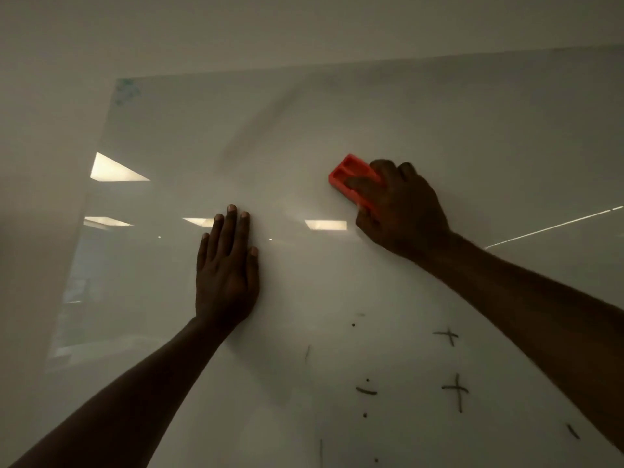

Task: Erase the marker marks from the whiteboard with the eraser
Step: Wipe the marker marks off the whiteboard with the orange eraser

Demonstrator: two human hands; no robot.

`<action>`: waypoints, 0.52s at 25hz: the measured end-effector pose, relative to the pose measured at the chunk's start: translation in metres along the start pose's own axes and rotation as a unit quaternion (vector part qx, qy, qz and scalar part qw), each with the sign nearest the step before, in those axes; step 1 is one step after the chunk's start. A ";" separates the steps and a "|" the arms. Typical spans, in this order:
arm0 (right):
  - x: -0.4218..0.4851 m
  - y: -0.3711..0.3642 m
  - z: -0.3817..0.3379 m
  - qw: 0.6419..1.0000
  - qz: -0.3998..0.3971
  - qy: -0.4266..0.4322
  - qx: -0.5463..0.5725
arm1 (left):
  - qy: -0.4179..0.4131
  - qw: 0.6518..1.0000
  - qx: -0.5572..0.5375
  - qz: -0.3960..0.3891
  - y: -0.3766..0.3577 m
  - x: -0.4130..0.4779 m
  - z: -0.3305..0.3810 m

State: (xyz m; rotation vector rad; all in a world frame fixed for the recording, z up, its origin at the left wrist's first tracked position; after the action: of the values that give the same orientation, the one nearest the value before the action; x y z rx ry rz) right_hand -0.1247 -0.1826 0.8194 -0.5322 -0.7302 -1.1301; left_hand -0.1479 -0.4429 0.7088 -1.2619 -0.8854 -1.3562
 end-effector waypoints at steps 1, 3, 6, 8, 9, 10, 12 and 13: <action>-0.009 -0.002 -0.012 0.996 0.027 -0.082 0.022 | -0.001 1.000 -0.001 0.001 0.000 0.000 0.000; -0.055 -0.021 -0.093 0.996 -0.006 -0.049 0.073 | -0.003 1.000 -0.004 0.004 0.001 -0.001 0.000; -0.146 -0.025 -0.208 0.943 -0.136 0.278 0.120 | -0.008 1.000 -0.002 -0.004 0.001 -0.002 0.000; -0.148 -0.022 -0.175 0.921 -0.145 0.344 0.107 | -0.005 1.000 0.001 -0.004 0.000 -0.001 -0.001; -0.130 -0.019 -0.140 0.945 -0.123 0.292 0.085 | -0.004 1.000 0.001 -0.003 0.001 -0.001 -0.001; -0.106 -0.013 -0.095 0.976 -0.088 0.191 0.060 | -0.001 1.000 0.001 -0.003 0.001 -0.001 -0.001; -0.072 0.008 -0.014 0.998 0.002 -0.056 -0.016 | 0.006 1.000 0.002 -0.007 0.001 -0.001 0.000; -0.072 0.008 -0.002 0.989 0.029 -0.140 -0.023 | 0.007 1.000 0.003 -0.006 0.001 -0.002 0.001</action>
State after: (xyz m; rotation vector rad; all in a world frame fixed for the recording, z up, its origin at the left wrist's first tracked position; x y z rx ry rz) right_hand -0.1339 -0.1373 0.7635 -0.7571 -0.9258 -1.0310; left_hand -0.1474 -0.4421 0.7071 -1.2434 -0.8887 -1.3688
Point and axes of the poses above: each hand's wrist, its own x-axis towards the middle knuckle, its own y-axis out of the back of the hand, z = x × y, the point moved 6 cm from there along x, towards the middle knuckle, and after that the axes turned 9 degrees about y, right-handed, at the moved point
